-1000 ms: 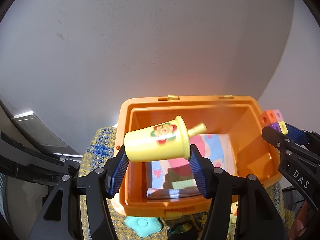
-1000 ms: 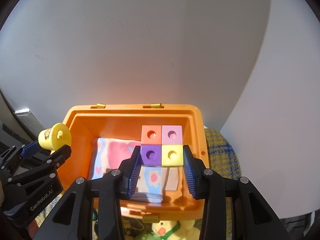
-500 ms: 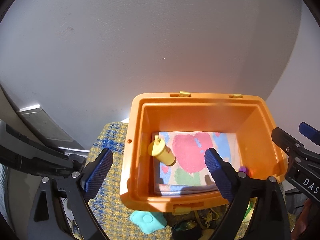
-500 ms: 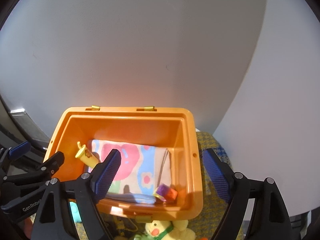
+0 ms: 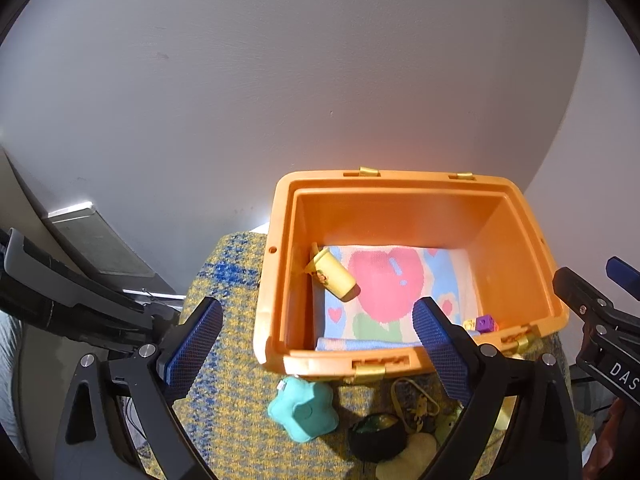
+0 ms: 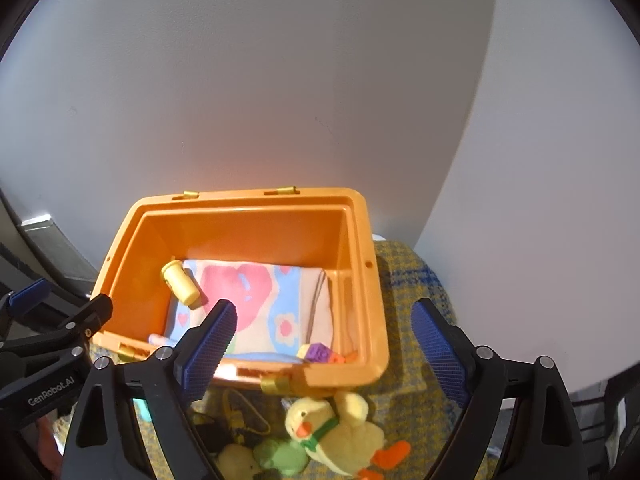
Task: Organize objects
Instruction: 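Withdraw both open tools from the orange bin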
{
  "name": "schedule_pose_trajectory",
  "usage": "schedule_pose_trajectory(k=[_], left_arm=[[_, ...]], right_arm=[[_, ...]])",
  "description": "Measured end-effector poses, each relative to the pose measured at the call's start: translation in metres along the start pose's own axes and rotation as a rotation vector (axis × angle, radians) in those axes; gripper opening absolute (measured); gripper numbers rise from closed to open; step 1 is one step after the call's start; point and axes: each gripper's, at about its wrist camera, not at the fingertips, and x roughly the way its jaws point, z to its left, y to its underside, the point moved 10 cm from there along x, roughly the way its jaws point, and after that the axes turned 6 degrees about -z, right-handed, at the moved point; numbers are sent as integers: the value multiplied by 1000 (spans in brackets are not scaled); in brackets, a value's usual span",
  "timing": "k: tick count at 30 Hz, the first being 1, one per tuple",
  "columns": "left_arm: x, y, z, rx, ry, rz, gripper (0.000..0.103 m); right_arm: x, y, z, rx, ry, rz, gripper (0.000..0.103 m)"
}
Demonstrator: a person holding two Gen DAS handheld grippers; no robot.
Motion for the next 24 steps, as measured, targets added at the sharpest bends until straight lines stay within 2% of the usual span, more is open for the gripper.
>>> schedule_pose_trajectory(k=[7,24], left_arm=[[-17,13,-3,26,22,-11,102],[-28,59,4,38,51,0,103]], right_arm=[[-12,17,-8,27,11,3,93],[-28,64,-21,55,37,29,93]])
